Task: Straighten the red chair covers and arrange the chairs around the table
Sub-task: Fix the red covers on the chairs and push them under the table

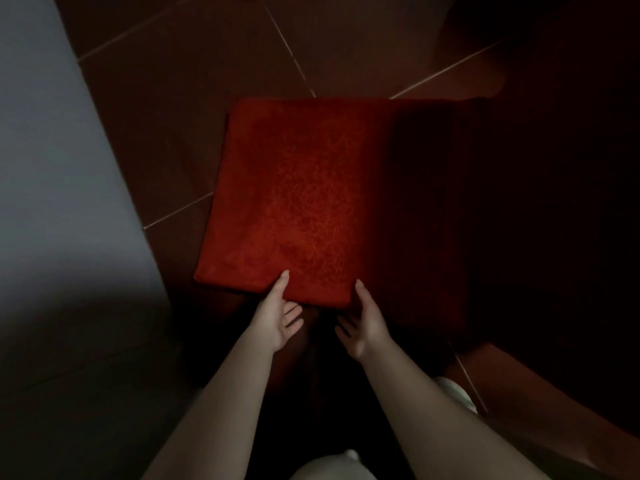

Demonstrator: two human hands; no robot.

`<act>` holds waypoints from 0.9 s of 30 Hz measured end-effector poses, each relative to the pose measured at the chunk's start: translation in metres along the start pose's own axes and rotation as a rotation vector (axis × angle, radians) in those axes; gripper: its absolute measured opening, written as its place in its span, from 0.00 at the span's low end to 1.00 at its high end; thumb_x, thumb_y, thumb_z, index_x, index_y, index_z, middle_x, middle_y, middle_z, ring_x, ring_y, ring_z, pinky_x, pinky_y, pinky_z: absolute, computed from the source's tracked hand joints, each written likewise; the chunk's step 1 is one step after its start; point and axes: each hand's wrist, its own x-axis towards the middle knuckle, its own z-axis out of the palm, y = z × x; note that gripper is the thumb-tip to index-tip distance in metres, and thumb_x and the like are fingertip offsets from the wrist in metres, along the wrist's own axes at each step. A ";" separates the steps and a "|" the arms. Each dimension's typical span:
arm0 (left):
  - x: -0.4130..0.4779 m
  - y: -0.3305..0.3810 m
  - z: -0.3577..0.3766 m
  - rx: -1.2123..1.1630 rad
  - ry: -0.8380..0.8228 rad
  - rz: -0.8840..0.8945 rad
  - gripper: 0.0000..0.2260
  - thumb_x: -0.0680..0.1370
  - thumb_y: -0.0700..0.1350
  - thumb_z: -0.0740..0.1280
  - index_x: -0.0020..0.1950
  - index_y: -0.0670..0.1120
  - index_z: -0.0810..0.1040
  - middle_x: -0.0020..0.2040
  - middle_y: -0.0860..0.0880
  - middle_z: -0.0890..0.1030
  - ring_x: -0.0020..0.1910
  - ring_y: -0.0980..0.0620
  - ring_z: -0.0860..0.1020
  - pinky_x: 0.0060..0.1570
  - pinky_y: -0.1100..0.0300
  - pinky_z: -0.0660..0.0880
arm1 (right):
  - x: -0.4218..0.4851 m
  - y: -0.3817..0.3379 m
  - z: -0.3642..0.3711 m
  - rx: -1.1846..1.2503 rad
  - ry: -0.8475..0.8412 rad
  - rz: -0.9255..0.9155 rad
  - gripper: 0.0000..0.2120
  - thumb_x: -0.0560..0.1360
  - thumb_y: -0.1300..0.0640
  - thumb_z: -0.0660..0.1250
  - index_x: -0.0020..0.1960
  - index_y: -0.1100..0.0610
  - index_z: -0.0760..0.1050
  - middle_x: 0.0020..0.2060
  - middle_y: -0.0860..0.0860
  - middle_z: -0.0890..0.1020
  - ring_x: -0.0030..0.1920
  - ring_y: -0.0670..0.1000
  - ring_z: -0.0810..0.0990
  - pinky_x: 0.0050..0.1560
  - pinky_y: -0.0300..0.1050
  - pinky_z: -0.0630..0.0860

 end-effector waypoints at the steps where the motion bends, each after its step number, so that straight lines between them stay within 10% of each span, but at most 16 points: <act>1: 0.005 0.000 0.001 -0.028 -0.003 0.000 0.42 0.69 0.67 0.72 0.77 0.47 0.66 0.69 0.42 0.75 0.61 0.47 0.76 0.53 0.53 0.75 | 0.005 0.000 0.001 0.031 -0.008 0.000 0.28 0.73 0.40 0.70 0.70 0.48 0.70 0.67 0.54 0.75 0.65 0.56 0.73 0.64 0.50 0.69; 5: 0.023 -0.003 0.001 -0.099 -0.045 -0.007 0.44 0.64 0.68 0.76 0.74 0.50 0.69 0.66 0.42 0.77 0.61 0.46 0.78 0.51 0.52 0.77 | 0.022 0.009 0.001 0.158 -0.042 -0.047 0.18 0.71 0.43 0.72 0.59 0.46 0.75 0.63 0.52 0.77 0.60 0.53 0.76 0.65 0.50 0.68; 27: 0.034 -0.010 0.008 -0.308 0.005 0.055 0.30 0.60 0.59 0.83 0.58 0.52 0.81 0.52 0.46 0.86 0.54 0.46 0.83 0.46 0.53 0.80 | 0.037 0.018 0.014 0.356 -0.079 -0.124 0.30 0.66 0.38 0.72 0.65 0.50 0.77 0.58 0.53 0.83 0.60 0.55 0.81 0.68 0.55 0.72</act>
